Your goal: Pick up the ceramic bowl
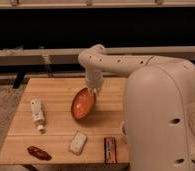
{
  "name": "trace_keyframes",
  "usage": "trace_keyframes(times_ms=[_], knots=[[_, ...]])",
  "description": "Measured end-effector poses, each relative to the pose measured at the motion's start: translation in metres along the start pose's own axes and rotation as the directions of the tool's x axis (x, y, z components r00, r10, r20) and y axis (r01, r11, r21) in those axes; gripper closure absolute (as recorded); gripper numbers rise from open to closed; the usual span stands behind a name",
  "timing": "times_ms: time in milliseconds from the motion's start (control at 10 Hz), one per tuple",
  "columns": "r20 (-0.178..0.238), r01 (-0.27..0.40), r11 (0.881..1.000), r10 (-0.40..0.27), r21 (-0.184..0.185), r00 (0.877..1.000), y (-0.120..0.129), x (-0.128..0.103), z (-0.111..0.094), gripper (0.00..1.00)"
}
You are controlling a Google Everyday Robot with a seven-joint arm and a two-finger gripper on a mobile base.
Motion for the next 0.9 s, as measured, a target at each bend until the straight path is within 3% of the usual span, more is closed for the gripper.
trace_keyframes(times_ms=[900], knots=[[0.016, 0.02, 0.999, -0.019, -0.026, 1.0, 0.0032, -0.0022, -0.0077, 0.98]])
